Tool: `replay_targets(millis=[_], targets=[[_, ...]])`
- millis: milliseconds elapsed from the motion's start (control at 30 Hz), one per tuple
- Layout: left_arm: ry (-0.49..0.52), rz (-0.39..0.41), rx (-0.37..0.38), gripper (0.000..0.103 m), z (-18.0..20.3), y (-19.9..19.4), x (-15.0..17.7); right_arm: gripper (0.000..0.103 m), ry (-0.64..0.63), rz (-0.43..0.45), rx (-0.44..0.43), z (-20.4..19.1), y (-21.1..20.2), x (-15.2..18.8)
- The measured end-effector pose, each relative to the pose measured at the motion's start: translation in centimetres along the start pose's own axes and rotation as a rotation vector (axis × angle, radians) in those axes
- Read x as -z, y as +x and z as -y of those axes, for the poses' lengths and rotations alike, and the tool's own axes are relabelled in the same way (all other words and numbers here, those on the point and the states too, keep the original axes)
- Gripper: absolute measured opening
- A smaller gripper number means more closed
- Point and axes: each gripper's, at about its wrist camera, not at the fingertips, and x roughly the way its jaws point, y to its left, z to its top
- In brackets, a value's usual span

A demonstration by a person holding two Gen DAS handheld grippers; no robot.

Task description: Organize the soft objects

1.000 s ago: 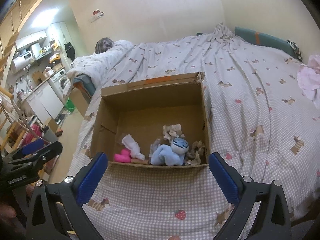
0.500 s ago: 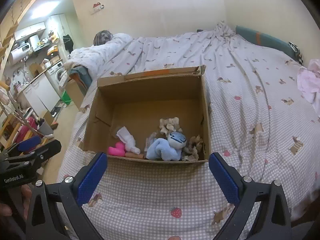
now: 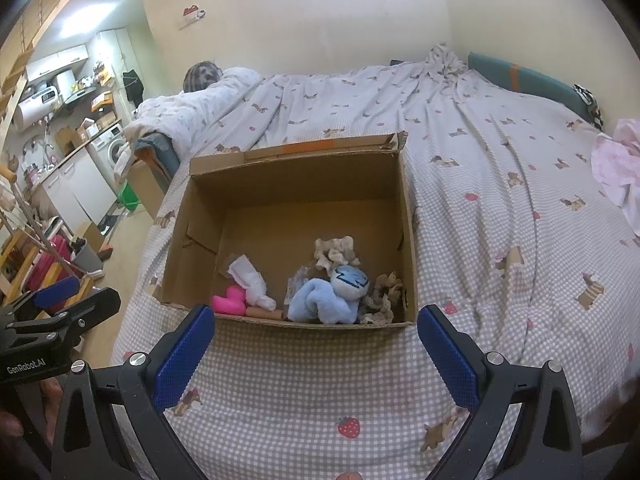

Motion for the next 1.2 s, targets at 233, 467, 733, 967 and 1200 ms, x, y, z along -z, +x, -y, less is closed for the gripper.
replay_targets(millis=[233,467,733,967,1200], targets=[[-0.005,0.0,0.005,0.102,-0.06,0.01,0.0,0.103,-0.001,0.0,0.002,0.01,-0.01,-0.02],[-0.01,-0.001,0.008,0.102,-0.16,-0.03,-0.04,0.103,-0.002,-0.001,0.003,0.06,-0.02,-0.06],[-0.018,-0.005,0.015,0.102,-0.02,0.07,0.08,0.103,0.004,0.004,0.009,0.25,-0.21,-0.33],[-0.024,-0.006,0.02,0.102,-0.08,0.06,0.05,0.103,0.001,0.004,0.007,0.27,-0.21,-0.36],[-0.024,-0.006,0.016,0.102,-0.13,-0.02,0.05,0.103,0.004,0.005,0.007,0.24,-0.21,-0.31]])
